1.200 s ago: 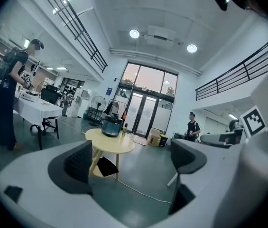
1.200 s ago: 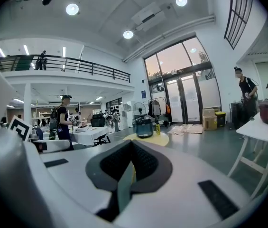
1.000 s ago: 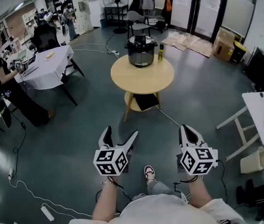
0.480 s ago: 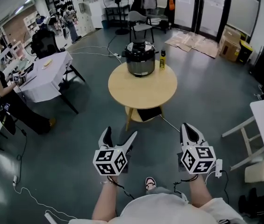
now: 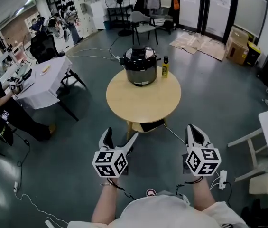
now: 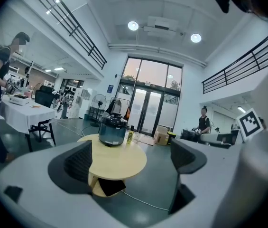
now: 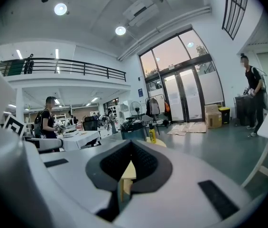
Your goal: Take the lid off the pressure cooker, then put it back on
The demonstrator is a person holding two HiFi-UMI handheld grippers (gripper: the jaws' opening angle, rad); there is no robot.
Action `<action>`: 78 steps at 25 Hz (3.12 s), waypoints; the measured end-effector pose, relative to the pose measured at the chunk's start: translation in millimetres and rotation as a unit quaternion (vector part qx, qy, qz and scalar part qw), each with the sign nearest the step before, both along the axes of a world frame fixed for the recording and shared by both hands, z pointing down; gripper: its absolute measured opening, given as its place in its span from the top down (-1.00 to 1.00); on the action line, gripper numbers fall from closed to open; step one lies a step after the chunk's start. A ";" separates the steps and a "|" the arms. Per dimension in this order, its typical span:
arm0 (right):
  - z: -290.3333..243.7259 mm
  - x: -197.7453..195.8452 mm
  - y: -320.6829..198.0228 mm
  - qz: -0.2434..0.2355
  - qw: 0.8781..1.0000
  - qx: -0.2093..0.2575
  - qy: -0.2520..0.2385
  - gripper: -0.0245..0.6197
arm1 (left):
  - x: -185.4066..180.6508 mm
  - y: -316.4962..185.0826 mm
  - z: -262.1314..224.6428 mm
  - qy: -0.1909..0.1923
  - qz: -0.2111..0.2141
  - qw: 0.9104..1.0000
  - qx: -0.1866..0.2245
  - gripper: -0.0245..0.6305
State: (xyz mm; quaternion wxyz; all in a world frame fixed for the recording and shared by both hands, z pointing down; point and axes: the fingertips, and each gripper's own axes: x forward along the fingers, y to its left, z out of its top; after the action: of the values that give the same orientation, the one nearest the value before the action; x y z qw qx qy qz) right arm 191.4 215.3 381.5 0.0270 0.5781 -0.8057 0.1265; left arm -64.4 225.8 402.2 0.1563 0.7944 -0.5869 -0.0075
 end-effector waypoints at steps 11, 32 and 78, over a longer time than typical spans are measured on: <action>8.7 7.8 -39.3 0.005 1.000 -0.008 -0.012 0.92 | -0.5 -32.2 3.2 0.002 -0.001 1.000 -0.011 -0.61; 4.5 -26.7 -200.6 0.032 0.999 -0.005 0.002 0.92 | -31.1 -220.0 -3.3 0.031 0.032 0.999 0.000 -0.61; 46.5 -25.4 -440.5 0.064 0.994 -0.074 -0.040 0.92 | -33.9 -497.4 -21.0 -0.035 0.121 0.992 -0.008 -0.61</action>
State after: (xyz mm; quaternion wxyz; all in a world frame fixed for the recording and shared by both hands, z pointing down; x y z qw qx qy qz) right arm 166.0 -225.3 428.1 0.0293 0.6194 -0.7559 0.2099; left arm -98.2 -271.5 381.1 0.1420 0.8581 -0.4915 0.0441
